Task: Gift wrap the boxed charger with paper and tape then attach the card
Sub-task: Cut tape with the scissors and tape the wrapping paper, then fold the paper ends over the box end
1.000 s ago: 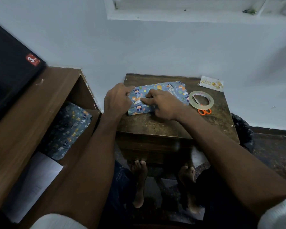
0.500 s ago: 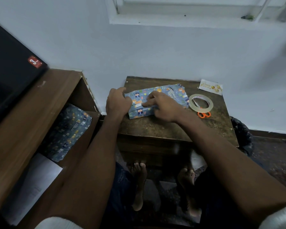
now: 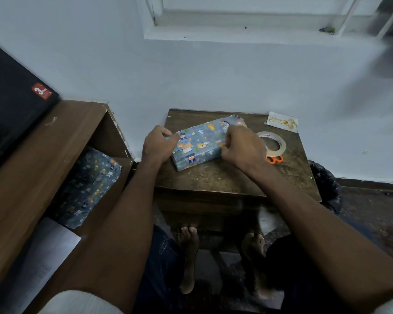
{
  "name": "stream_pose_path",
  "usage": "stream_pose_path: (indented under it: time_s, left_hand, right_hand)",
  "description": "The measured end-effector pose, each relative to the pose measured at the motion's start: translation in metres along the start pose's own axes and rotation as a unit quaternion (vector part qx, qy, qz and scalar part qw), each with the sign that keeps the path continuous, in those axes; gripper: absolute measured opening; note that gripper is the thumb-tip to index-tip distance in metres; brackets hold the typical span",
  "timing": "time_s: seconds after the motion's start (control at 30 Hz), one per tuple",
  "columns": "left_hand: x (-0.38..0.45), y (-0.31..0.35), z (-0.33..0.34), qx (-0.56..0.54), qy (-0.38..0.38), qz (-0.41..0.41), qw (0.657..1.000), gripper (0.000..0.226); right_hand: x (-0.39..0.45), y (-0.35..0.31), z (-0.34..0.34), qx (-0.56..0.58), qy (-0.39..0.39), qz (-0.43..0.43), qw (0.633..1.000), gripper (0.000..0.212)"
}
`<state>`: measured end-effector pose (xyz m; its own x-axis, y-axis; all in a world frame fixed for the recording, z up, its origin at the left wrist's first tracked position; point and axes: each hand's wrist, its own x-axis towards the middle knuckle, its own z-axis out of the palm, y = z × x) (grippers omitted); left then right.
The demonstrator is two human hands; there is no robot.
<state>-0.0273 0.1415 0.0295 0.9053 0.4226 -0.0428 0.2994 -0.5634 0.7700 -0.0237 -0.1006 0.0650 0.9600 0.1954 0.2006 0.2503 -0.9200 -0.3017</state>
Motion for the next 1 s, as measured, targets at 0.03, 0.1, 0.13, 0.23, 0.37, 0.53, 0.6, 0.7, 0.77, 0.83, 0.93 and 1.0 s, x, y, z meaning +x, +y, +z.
stream_pose_path:
  time_s: [0.03, 0.1, 0.13, 0.23, 0.37, 0.53, 0.6, 0.7, 0.77, 0.83, 0.93, 1.0]
  left_hand:
    - [0.000, 0.001, 0.000, -0.003, -0.004, -0.003, 1.000, 0.026]
    - [0.000, 0.003, -0.001, -0.007, -0.015, -0.003, 1.000, 0.025]
    - [-0.001, 0.005, -0.002, -0.004, -0.024, 0.001, 1.000, 0.024]
    - [-0.005, 0.007, -0.003, 0.013, -0.077, 0.029, 0.997, 0.018]
    - [-0.014, 0.010, -0.001, 0.036, -0.116, 0.070, 0.990, 0.025]
    - [-0.012, 0.008, 0.000, 0.051, -0.121, 0.100, 0.986, 0.039]
    - [-0.013, 0.008, 0.000, 0.042, -0.119, 0.103, 0.987, 0.048]
    - [-0.014, 0.007, -0.002, -0.009, -0.113, 0.119, 0.986, 0.039]
    - [-0.019, 0.009, -0.002, -0.063, -0.106, 0.138, 0.983, 0.034]
    - [-0.024, 0.013, 0.002, -0.086, -0.084, 0.176, 0.977, 0.042]
    - [-0.029, 0.017, 0.015, -0.075, -0.048, 0.249, 0.964, 0.045]
    - [-0.032, 0.022, 0.024, -0.066, -0.016, 0.268, 0.961, 0.045]
  right_hand:
    - [-0.002, 0.002, 0.001, -0.006, -0.018, 0.017, 1.000, 0.027]
    - [-0.006, 0.005, 0.006, 0.001, -0.035, 0.023, 0.999, 0.038]
    - [-0.006, 0.004, 0.009, 0.018, -0.042, 0.018, 0.999, 0.043]
    - [-0.005, -0.003, 0.017, 0.092, -0.079, 0.007, 0.993, 0.054]
    - [-0.008, -0.010, 0.021, 0.190, -0.112, 0.034, 0.975, 0.077]
    - [-0.009, 0.001, 0.023, 0.383, -0.156, 0.040, 0.909, 0.081]
    - [-0.010, 0.006, 0.017, 0.443, -0.153, 0.045, 0.882, 0.077]
    - [-0.010, 0.014, -0.002, 0.503, -0.138, 0.058, 0.851, 0.068]
    - [-0.008, 0.020, -0.006, 0.531, -0.135, 0.056, 0.835, 0.058]
    - [-0.004, 0.026, -0.006, 0.547, -0.116, 0.056, 0.827, 0.052]
    - [0.006, 0.033, -0.010, 0.569, -0.087, 0.052, 0.816, 0.051]
    - [0.010, 0.036, -0.014, 0.573, -0.079, 0.054, 0.814, 0.051]
